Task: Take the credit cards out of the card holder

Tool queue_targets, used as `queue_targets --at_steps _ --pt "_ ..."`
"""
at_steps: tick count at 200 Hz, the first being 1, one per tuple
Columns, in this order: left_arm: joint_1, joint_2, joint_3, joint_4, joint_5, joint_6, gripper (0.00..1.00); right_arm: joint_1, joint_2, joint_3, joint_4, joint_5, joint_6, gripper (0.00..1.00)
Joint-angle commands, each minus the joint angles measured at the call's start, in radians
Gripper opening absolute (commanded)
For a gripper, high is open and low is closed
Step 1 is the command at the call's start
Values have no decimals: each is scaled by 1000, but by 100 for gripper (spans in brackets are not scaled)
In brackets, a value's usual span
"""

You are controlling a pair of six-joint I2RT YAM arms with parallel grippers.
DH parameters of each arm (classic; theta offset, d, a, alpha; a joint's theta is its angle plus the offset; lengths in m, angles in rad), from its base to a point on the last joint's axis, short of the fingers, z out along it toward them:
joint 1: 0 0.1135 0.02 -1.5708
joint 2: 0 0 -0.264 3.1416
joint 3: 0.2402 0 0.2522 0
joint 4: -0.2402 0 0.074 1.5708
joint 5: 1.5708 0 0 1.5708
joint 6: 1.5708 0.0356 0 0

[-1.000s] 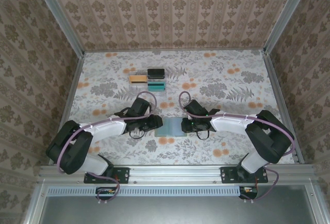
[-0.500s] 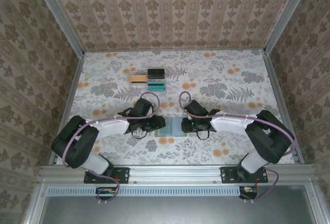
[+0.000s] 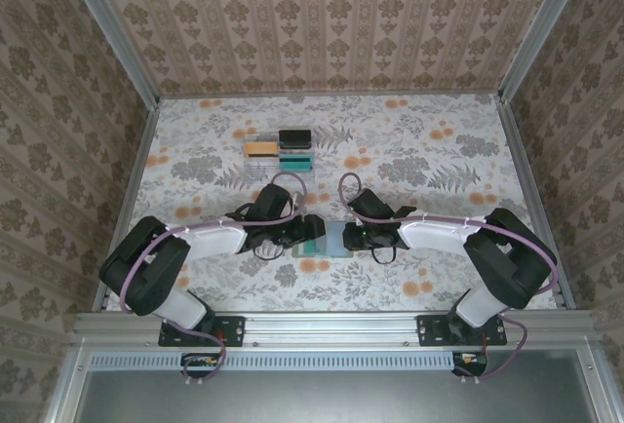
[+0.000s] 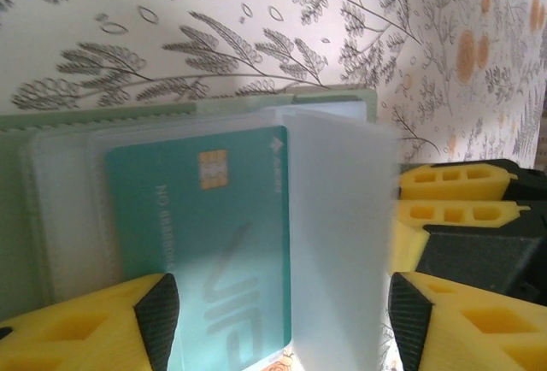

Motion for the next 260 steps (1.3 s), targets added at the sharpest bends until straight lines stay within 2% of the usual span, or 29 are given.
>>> queue_targets --at_steps 1,56,92,127,180,209,240,260 --pt "-21 4 47 8 35 21 72 6 3 -25 -18 20 21 22" --pt "-50 37 114 1 56 28 72 -7 -55 -32 -37 29 45 26" --pt "-67 92 160 24 101 30 69 -37 -145 -56 -59 57 70 29" --pt "-78 132 181 39 117 20 68 -78 -241 -93 -55 30 86 30" --pt "-44 48 124 8 66 17 63 -80 -243 -68 -22 -40 95 30" --pt "17 -49 70 -82 32 40 43 -61 -194 -24 38 -121 105 24" --pt "82 -112 34 -224 -18 93 5 -15 -85 36 81 -171 135 23" --pt "112 -115 0 -215 -8 101 0 -5 -33 42 143 -211 181 23"
